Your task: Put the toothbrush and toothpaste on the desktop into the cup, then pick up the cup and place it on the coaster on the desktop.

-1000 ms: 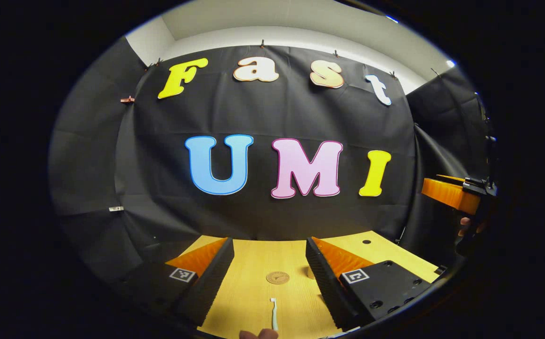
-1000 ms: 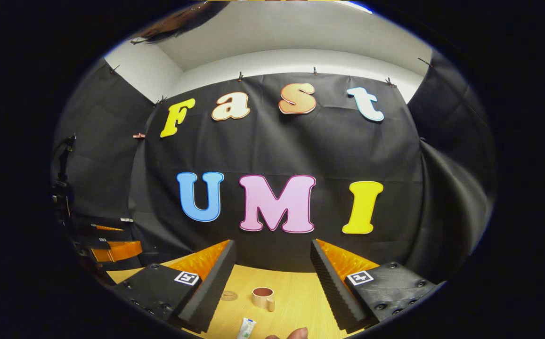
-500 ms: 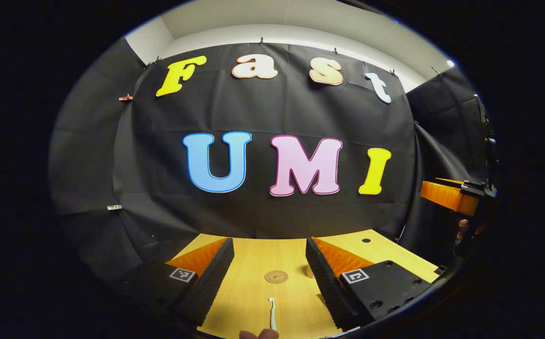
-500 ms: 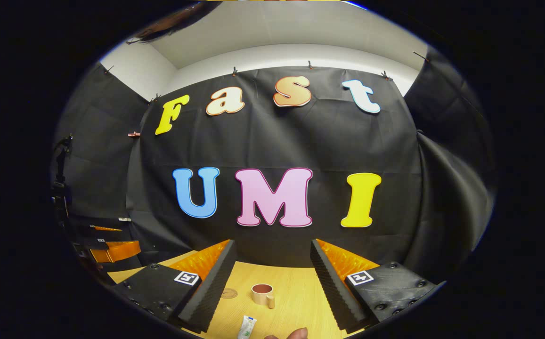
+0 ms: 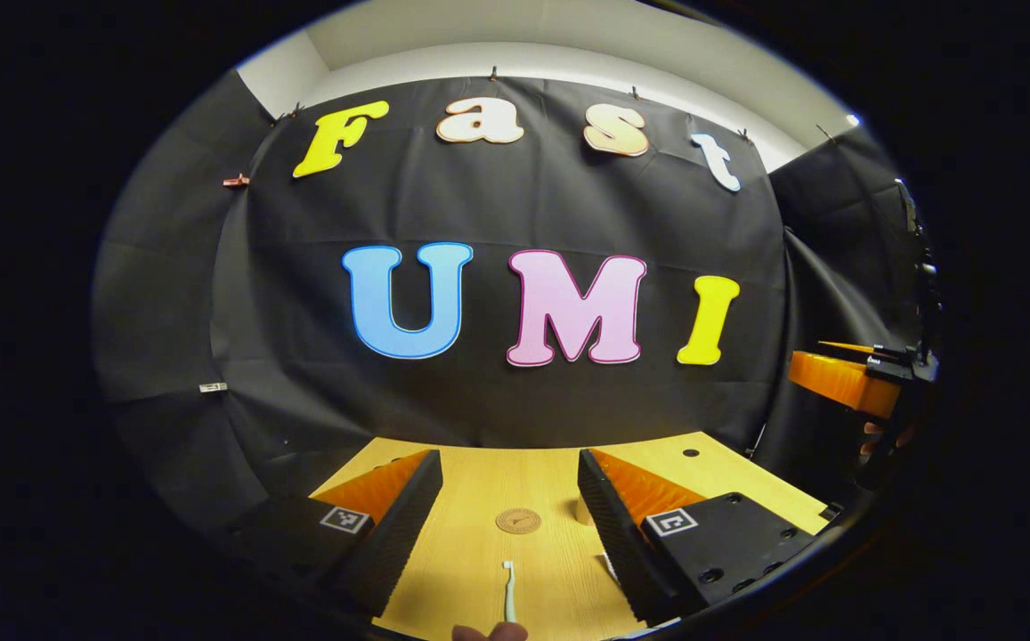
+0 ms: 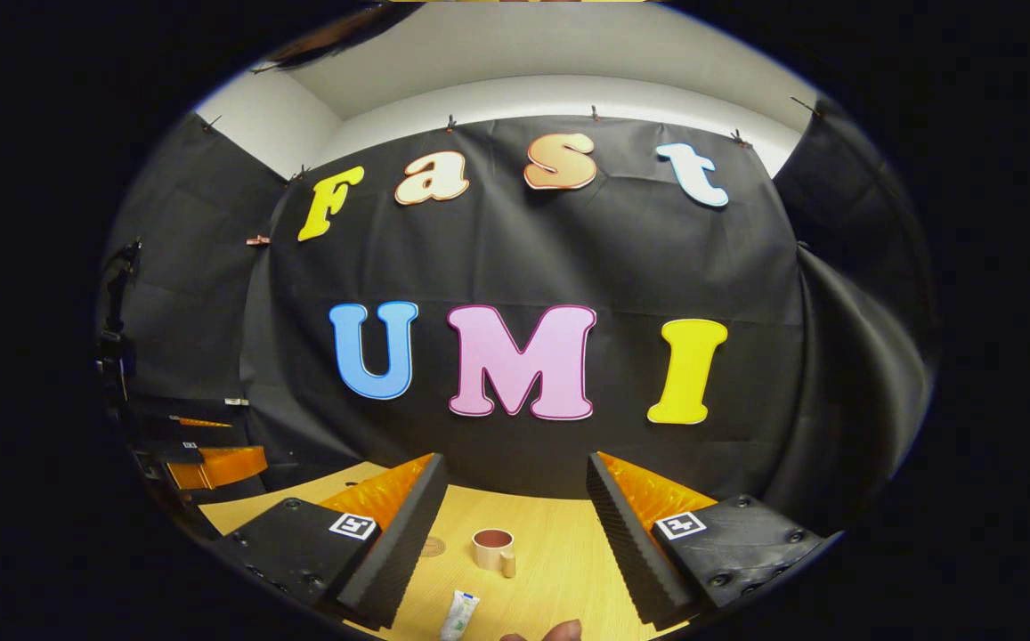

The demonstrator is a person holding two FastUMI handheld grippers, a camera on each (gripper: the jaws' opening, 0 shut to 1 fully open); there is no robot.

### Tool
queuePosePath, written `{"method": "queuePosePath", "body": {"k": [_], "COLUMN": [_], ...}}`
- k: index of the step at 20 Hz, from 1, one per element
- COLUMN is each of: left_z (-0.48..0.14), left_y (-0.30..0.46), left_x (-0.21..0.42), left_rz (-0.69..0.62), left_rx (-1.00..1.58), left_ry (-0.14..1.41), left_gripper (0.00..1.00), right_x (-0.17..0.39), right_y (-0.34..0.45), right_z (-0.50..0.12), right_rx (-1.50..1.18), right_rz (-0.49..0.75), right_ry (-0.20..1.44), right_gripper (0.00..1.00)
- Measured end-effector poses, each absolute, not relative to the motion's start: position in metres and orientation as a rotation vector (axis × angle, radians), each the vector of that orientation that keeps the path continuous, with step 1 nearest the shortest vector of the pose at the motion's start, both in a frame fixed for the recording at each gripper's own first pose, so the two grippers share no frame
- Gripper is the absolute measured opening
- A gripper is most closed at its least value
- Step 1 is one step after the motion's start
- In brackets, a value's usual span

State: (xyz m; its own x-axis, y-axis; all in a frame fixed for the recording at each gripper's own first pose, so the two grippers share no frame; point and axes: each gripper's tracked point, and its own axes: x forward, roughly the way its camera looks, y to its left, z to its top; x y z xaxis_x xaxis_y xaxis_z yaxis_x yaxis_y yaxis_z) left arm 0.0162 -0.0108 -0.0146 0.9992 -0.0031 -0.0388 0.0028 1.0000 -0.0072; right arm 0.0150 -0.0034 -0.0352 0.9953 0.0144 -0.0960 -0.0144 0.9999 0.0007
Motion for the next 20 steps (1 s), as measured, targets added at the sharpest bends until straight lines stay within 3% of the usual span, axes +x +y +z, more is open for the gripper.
{"method": "queuePosePath", "body": {"k": [8, 15, 20], "left_z": [-0.039, -0.052, -0.062], "left_y": [-0.013, -0.015, -0.010], "left_x": [0.020, 0.021, 0.020], "left_rz": [0.015, 0.040, 0.070], "left_rx": [0.012, -0.006, -0.005], "left_ry": [0.096, 0.144, 0.181], "left_gripper": [0.97, 0.97, 0.97], "right_x": [0.032, 0.024, 0.021], "right_y": [0.014, 0.035, 0.044], "right_z": [-0.129, -0.260, -0.337], "right_rx": [-0.008, 0.123, 0.168], "right_rz": [0.086, 0.162, 0.149], "right_ry": [0.346, 0.761, 0.980], "right_gripper": [0.97, 0.97, 0.97]}}
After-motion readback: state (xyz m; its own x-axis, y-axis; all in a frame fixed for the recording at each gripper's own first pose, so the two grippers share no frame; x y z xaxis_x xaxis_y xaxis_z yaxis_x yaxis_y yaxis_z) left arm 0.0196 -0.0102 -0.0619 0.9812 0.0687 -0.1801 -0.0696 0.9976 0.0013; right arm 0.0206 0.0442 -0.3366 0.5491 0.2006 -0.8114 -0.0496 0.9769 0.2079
